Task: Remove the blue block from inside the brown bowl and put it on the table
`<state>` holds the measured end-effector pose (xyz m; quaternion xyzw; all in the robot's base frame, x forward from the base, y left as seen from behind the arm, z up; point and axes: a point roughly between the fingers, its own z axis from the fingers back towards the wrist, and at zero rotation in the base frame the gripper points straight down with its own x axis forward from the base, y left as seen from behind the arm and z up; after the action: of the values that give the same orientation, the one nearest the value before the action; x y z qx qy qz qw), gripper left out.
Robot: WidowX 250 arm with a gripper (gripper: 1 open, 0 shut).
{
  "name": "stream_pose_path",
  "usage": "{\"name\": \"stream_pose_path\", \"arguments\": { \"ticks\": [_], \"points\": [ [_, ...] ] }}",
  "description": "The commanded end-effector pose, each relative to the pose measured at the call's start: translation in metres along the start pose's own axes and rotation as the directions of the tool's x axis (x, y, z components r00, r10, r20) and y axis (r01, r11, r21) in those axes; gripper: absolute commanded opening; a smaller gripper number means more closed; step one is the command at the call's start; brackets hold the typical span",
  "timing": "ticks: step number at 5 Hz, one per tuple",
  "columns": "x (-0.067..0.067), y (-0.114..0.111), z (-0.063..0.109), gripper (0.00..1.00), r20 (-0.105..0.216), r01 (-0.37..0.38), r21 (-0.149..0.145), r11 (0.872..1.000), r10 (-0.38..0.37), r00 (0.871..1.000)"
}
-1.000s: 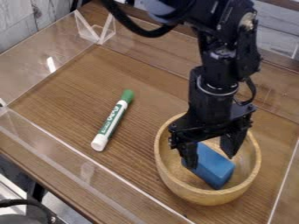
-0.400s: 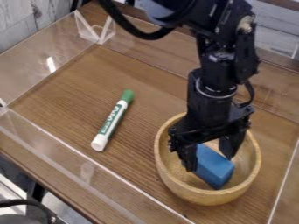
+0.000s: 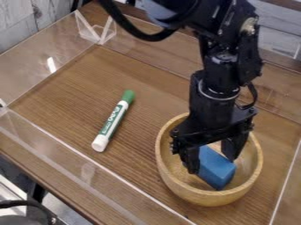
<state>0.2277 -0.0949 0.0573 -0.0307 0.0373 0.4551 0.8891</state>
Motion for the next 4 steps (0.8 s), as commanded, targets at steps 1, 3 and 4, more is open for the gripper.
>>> {"name": "stream_pose_path", "arguments": {
  "ticks": [1,3,4],
  "points": [
    [-0.0014,-0.0067,0.0147,1.00,0.012,0.013,-0.046,0.999,-0.013,1.000],
    [-0.0026,-0.0073,0.0137,1.00,0.006,0.007,-0.053,0.999,-0.007,1.000],
    [-0.0034,-0.0078,0.0094,1.00,0.001,0.000,-0.057,0.998,0.000,1.000]
  ]
}}
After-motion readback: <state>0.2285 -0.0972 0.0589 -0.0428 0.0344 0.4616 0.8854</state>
